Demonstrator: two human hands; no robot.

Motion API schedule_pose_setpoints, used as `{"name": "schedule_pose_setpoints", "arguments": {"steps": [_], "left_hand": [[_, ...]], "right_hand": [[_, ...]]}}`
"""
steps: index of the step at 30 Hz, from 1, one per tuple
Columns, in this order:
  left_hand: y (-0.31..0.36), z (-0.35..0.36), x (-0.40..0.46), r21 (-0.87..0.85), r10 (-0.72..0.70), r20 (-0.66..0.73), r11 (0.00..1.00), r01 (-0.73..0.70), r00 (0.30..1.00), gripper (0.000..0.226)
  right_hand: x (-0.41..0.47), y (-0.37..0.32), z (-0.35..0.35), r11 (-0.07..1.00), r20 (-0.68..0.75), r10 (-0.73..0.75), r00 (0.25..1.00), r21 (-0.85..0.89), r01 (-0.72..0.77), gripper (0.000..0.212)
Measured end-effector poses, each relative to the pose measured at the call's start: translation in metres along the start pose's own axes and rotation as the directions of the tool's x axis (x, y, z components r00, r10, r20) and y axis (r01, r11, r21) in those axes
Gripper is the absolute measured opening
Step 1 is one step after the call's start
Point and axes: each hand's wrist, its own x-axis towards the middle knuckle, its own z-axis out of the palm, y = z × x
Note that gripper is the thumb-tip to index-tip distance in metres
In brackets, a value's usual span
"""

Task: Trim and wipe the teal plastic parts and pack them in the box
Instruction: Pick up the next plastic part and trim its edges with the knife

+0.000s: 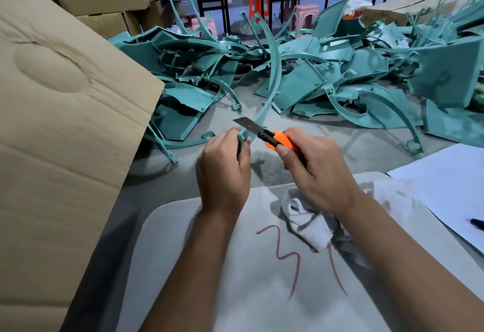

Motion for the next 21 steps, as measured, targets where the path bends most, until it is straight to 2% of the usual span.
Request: {"name": "schedule_pose_setpoints", "arguments": {"steps": [3, 8, 9, 11, 13, 15, 17, 21], "left_hand": [[0.003, -0.004, 0.0, -0.016, 0.048, 0.009, 0.999, -0.048, 0.999, 0.031], [0.002, -0.008, 0.002, 0.023, 0.051, 0.049, 0.998, -0.052, 0.998, 0.039], [0.001, -0.008, 0.002, 0.024, 0.042, 0.056, 0.999, -0.043, 0.998, 0.039], [0.003, -0.008, 0.002, 0.035, 0.034, 0.063, 0.999, -0.036, 0.997, 0.039], [0.004, -0.008, 0.002, 0.035, 0.045, 0.066, 0.998, -0.047, 0.997, 0.037], [0.004, -0.009, 0.002, 0.01, 0.062, 0.08, 0.998, -0.063, 0.995, 0.037], [0.001, -0.012, 0.003, -0.019, 0.089, 0.11, 0.996, -0.087, 0.99, 0.04], [-0.004, -0.019, 0.009, -0.059, 0.138, 0.175, 0.99, -0.129, 0.975, 0.044]], "right_hand": [[0.002, 0.008, -0.002, 0.995, -0.053, 0.044, 0.998, -0.083, -0.049, 0.027], [0.004, 0.026, -0.011, 0.904, -0.259, 0.294, 0.92, -0.238, -0.356, 0.028], [0.003, 0.025, -0.012, 0.903, -0.281, 0.29, 0.915, -0.237, -0.359, 0.027], [0.004, 0.016, -0.011, 0.952, -0.266, 0.182, 0.947, -0.192, -0.237, 0.024], [0.003, 0.003, -0.006, 0.984, -0.174, 0.034, 0.984, -0.166, -0.063, 0.023], [0.003, -0.003, 0.001, 0.984, -0.092, -0.02, 0.996, -0.178, 0.003, 0.025], [0.005, 0.0, 0.003, 0.982, -0.115, 0.02, 0.993, -0.187, -0.042, 0.025], [0.006, 0.023, -0.009, 0.93, -0.279, 0.215, 0.936, -0.233, -0.284, 0.027]]}}
